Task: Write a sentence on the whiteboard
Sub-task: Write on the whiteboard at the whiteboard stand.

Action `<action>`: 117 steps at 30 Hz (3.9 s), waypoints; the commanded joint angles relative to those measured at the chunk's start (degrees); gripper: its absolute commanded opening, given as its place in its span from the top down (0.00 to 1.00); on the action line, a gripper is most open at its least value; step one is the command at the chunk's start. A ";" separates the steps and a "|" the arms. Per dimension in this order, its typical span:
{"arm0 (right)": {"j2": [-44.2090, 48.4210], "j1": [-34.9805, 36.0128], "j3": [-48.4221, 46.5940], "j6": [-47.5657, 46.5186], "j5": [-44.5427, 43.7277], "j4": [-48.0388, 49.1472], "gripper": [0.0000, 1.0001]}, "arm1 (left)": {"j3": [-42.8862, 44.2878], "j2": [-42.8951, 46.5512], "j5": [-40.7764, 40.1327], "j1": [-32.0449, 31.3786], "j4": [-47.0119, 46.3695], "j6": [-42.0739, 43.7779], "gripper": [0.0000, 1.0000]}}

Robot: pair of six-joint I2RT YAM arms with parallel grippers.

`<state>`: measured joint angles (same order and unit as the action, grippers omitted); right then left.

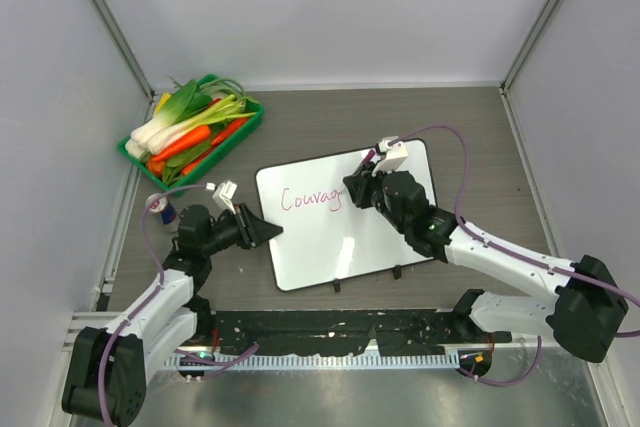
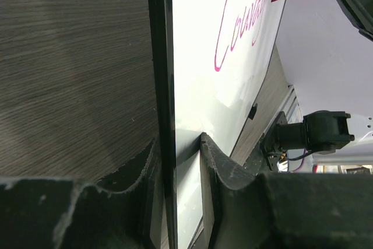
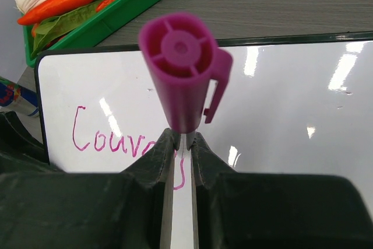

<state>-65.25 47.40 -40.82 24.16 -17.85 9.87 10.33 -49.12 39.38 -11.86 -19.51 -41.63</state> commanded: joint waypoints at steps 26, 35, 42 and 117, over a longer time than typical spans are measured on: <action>0.48 -1.69 -0.58 -0.87 -5.97 0.15 0.99 | 0.22 -0.10 -0.53 0.08 -1.59 2.08 1.00; -1.01 -1.61 -1.99 -0.09 -4.04 1.73 0.99 | 0.22 -0.09 -0.44 -0.01 -1.50 2.08 1.00; -1.89 -1.69 -2.25 0.18 -2.28 2.61 0.99 | 0.31 -0.10 -0.53 0.08 -1.50 2.16 1.00; 3.73 -3.98 2.41 -0.43 -1.23 5.07 0.99 | 0.22 0.17 -0.53 -0.01 -1.23 2.16 1.00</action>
<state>-61.28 43.59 -38.41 22.31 -20.25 11.70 10.33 -49.32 39.57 -11.86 -19.64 -41.74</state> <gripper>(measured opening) 0.166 0.296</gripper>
